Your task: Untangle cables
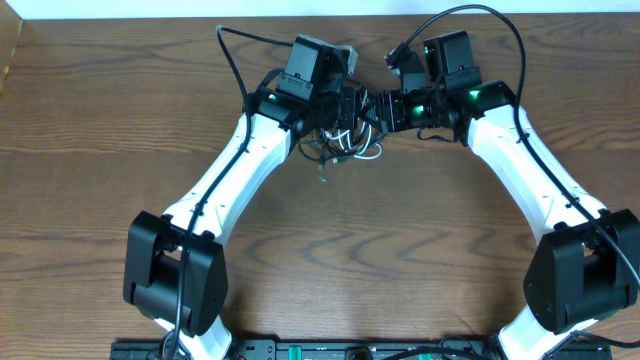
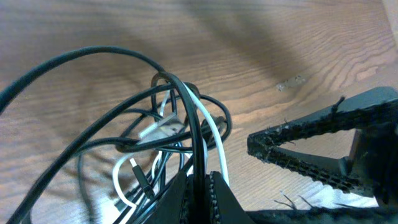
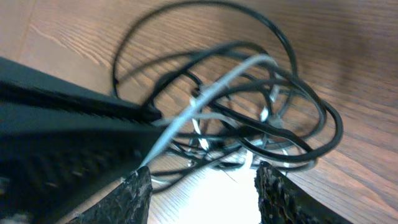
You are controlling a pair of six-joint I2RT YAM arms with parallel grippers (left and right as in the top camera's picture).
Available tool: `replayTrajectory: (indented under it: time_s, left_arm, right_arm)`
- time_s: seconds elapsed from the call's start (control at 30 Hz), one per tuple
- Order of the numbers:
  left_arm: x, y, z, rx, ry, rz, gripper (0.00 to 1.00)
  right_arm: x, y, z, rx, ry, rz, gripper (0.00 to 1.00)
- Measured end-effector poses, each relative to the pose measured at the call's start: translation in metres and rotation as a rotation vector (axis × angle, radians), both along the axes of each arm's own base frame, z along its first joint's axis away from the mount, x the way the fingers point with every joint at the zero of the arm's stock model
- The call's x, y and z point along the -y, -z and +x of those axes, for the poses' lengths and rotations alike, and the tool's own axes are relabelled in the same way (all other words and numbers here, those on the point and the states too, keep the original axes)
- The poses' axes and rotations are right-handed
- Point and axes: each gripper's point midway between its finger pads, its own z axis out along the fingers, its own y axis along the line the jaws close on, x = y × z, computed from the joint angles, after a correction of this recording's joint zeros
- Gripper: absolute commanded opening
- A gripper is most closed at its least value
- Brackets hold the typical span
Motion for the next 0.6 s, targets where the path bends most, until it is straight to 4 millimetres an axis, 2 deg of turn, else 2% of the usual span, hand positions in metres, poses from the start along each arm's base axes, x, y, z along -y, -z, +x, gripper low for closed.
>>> replayTrajectory:
  time_s: [0.13,0.33,0.6]
  left_arm:
    - [0.001,0.002,-0.002,-0.036,0.0,-0.029,0.07]
    - [-0.005,-0.005,-0.002,-0.101,-0.007,-0.135,0.07]
    - [-0.016,-0.018,-0.002,-0.18,-0.001,-0.274,0.07]
  right_arm:
    - [0.001,0.0,0.004,-0.026,0.065,0.006,0.5]
    - [0.006,0.005,0.014,-0.041,0.151,-0.003,0.51]
    - [0.002,0.032,0.026,-0.078,0.172,0.0,0.53]
